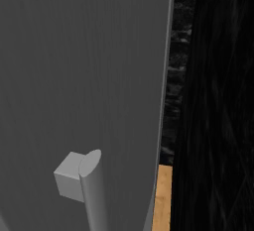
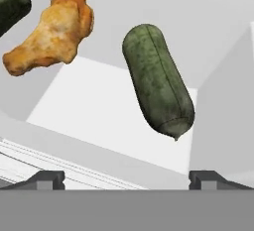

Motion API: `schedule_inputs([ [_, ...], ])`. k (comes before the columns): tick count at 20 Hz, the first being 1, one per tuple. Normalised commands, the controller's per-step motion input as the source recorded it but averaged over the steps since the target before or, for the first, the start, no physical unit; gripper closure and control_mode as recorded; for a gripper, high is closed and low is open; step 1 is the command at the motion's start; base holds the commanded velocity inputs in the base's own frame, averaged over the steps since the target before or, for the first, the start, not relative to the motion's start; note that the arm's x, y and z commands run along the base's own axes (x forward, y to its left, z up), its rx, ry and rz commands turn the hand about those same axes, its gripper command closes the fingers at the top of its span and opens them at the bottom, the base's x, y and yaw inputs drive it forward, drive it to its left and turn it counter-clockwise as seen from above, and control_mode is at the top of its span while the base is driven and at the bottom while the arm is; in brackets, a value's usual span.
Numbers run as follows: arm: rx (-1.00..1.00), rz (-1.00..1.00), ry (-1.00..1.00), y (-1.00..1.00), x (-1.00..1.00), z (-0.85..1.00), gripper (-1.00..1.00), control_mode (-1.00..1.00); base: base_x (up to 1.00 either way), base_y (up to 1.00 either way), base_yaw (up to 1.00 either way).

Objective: Place one cucumber and one chicken drumstick in each tupperware on the nearby counter, to pack two identical lunches.

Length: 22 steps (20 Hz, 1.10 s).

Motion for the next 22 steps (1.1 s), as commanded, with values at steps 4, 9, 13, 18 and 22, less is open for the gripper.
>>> schedule_inputs([
  [4, 0.01, 0.00, 0.00, -0.30, 0.15, 0.19, -1.00, -1.00, 0.00, 0.00, 0.00],
  [9, 0.00, 0.01, 0.01, -0.14, 0.49, 0.08, -1.00, -1.00, 0.00, 0.00, 0.00],
  [13, 0.00, 0.03, 0.02, 0.00, 0.54, -0.07, -1.00, -1.00, 0.00, 0.00, 0.00],
  [18, 0.00, 0.03, 0.00, 0.00, 0.08, -0.22, -1.00, -1.00, 0.00, 0.00, 0.00],
  [22, 0.00, 0.03, 0.00, 0.06, 0.03, -0.42, -1.00, -1.00, 0.00, 0.00, 0.00],
])
